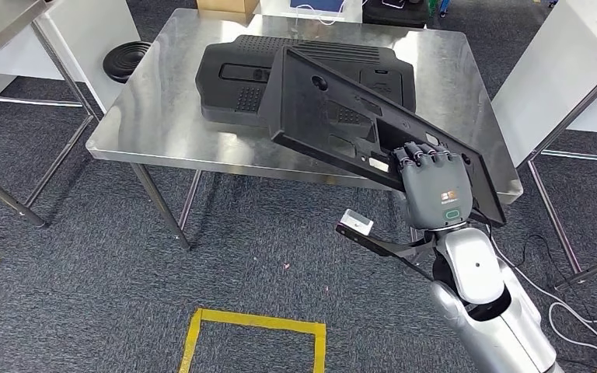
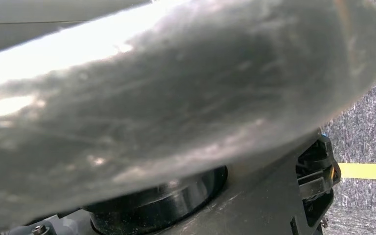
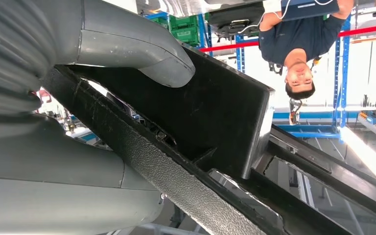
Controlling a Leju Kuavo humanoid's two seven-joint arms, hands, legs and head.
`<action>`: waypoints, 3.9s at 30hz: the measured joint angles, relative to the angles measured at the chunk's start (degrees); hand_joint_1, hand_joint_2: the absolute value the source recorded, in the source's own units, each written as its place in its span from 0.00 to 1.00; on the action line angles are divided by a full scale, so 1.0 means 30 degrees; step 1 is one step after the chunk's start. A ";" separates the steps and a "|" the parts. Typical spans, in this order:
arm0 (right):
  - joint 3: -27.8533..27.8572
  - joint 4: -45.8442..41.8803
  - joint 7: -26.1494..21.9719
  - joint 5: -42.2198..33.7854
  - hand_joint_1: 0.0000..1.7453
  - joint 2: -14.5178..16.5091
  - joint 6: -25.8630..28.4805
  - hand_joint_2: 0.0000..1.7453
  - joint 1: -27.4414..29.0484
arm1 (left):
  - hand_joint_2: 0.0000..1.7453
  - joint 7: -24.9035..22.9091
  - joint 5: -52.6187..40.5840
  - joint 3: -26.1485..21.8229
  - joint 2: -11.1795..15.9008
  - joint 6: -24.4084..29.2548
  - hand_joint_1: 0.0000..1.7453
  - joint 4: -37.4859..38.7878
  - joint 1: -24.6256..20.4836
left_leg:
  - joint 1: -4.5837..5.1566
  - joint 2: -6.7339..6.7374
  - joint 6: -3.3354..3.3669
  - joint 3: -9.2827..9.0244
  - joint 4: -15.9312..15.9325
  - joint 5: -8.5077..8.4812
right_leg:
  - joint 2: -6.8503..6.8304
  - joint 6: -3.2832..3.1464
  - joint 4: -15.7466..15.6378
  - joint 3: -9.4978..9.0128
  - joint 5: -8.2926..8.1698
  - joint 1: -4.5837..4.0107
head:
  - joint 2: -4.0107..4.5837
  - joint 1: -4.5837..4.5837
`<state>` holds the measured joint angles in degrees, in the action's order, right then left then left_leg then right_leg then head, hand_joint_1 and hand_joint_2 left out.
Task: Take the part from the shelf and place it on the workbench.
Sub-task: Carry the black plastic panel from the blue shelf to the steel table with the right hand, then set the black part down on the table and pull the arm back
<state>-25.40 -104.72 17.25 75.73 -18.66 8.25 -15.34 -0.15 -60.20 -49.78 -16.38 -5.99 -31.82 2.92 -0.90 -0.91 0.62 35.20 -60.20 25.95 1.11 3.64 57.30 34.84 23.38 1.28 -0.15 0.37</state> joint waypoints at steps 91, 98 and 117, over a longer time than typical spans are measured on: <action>-0.3466 0.1825 -0.0619 0.0200 1.00 -0.2417 -0.2854 1.00 -0.3455 | 0.00 0.0789 -0.1608 -0.2592 -0.0579 -0.1239 0.00 -0.0830 0.0978 | 0.0000 0.0192 -0.0451 0.0914 -0.1013 -0.0385 | -0.0187 -0.0628 0.0101 -0.1233 0.1163 0.0070 | 0.0000 -0.0055; -0.3561 0.1933 -0.0798 0.0047 1.00 -0.3018 -0.2834 1.00 -0.3531 | 0.00 0.0907 -0.1858 -0.2881 -0.0931 -0.1193 0.00 -0.1428 0.1100 | 0.0066 0.0100 0.0375 0.0133 0.0260 -0.0255 | -0.0229 -0.0131 0.1636 -0.0384 0.2011 -0.0008 | 0.0000 0.0011; -0.4027 0.2002 -0.0873 -0.0477 1.00 -0.3217 -0.3779 1.00 -0.4203 | 0.00 0.1087 -0.2273 -0.3412 -0.1148 -0.1533 0.00 -0.1831 0.0994 | 0.0139 0.0155 -0.0430 0.2184 -0.5274 0.2617 | -0.0351 -0.1088 0.0008 -0.1073 0.0961 -0.0004 | 0.0000 -0.0084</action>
<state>-37.48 -98.71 14.63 74.30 -28.31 -3.09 -27.95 3.11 -67.02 -60.01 -19.82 -10.59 -37.31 5.90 -0.49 -0.44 -0.67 41.75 -76.02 33.81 0.06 0.38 57.33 31.62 26.27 1.27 -0.15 0.12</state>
